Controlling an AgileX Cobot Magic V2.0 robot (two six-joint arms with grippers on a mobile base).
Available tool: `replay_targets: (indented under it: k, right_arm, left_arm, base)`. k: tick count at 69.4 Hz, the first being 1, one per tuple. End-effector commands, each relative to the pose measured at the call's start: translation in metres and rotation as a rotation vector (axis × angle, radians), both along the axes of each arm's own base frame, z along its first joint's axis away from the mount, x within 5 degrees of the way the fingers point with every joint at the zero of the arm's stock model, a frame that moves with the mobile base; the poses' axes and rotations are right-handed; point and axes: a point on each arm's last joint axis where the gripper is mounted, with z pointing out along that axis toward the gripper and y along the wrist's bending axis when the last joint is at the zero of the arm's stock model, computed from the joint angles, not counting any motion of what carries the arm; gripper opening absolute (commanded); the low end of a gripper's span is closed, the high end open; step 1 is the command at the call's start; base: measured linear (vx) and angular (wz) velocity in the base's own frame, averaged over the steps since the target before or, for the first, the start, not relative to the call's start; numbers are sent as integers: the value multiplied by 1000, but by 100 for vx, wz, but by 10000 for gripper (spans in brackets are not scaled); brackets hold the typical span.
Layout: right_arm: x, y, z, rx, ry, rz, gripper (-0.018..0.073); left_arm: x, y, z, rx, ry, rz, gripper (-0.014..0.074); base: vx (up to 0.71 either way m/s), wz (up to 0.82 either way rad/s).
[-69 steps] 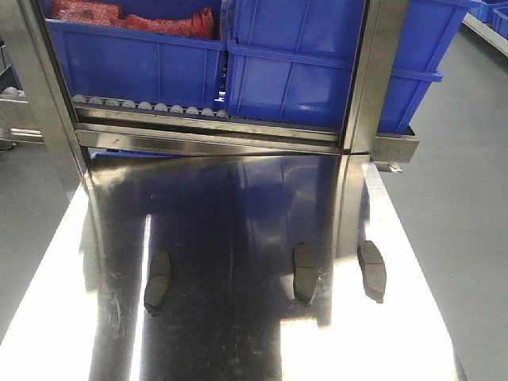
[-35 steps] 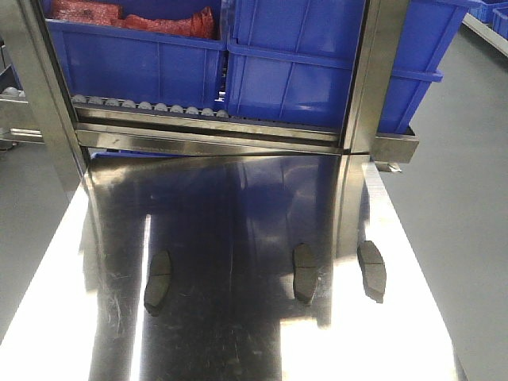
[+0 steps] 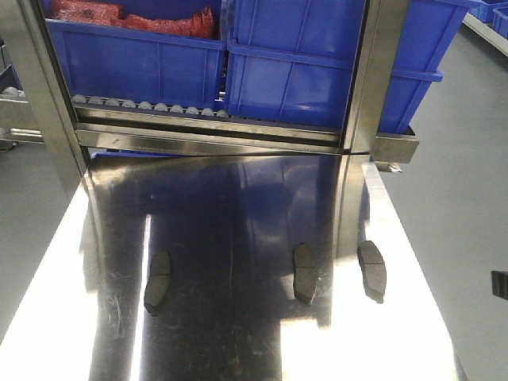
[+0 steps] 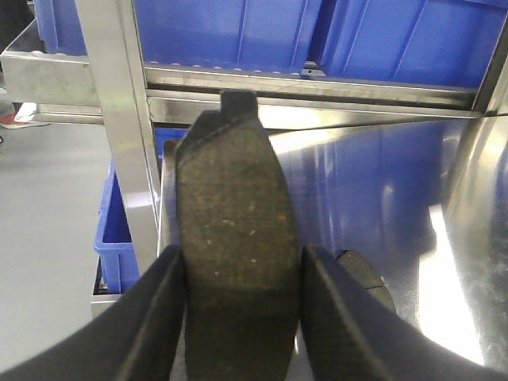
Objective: Move and align brake pads A on conveyor
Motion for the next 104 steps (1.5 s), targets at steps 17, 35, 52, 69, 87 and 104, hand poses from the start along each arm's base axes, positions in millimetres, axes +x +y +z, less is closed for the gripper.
replay_targets:
  k: [17,35,52,69,87,104]
  right_arm:
    - [14,2,0,95,31,-64,4]
    - [19,6,-4,50,51,1,195]
    - [23,18,-6,38,52,82,447]
    - [44,44,-22,57,88,162,474]
    - [99,60,-33,79,202,119,474]
    - [152,71,-56,75,358,93,474]
  left_arm:
    - [2,0,19,-26,-129,6,-8]
    - [2,0,19,-26,-129,6,-8]
    - [2,0,19,-26,-128,6,-8]
    - [2,0,19,-26,-127,6,-8]
    - [2,0,19,-26,-127,6,-8]
    - [2,0,19,-26,-127,6,-8]
  base:
    - [0,0]
    - [0,0]
    - [0,0]
    - [0,0]
    - [0,0]
    - [0,0]
